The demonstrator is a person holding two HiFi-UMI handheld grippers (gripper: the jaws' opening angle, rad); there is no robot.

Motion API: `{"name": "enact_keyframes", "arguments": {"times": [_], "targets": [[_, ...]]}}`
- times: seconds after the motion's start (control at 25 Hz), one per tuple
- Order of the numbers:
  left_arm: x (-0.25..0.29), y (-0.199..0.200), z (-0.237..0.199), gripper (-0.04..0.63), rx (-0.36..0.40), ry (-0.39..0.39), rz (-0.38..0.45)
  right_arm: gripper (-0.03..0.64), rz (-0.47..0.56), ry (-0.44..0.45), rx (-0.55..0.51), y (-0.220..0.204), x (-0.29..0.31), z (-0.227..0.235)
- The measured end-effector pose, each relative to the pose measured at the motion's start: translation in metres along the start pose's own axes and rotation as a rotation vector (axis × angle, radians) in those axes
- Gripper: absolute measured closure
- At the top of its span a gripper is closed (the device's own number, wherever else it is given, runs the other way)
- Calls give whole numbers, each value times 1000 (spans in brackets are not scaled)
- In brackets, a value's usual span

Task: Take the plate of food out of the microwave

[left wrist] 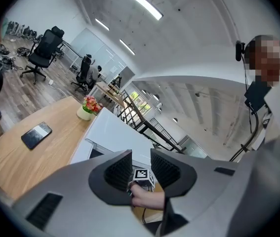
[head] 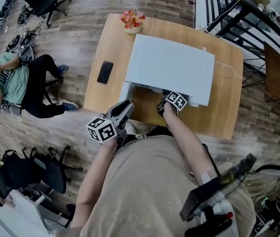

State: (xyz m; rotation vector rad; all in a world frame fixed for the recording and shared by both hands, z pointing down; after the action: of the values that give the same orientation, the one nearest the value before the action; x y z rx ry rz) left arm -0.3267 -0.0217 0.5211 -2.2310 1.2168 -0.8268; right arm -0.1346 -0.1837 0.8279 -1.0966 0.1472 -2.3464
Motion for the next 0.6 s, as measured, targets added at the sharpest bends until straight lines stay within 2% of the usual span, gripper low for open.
{"name": "enact_keyframes", "arguments": {"times": [0.28,0.6], "targets": [[-2,-2,-5,492,-3,-35,-38,580,28,108,251,-10,-16,7],[-11,-6,-12,492,-4,-67,-70,603,40,227,396,-31,-49,-3]]}}
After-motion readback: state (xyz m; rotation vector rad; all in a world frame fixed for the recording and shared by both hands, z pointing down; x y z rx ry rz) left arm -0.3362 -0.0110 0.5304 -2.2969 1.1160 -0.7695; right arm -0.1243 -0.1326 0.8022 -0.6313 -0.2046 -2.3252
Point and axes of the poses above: the fingertips, and each gripper's own axes: x forward along the fingers, z to its right, y out of its top, the point moved 4 cm from there along -x, backward along the fingers, and after that the axes turned 1 degree about z, right-handed, at the moved point
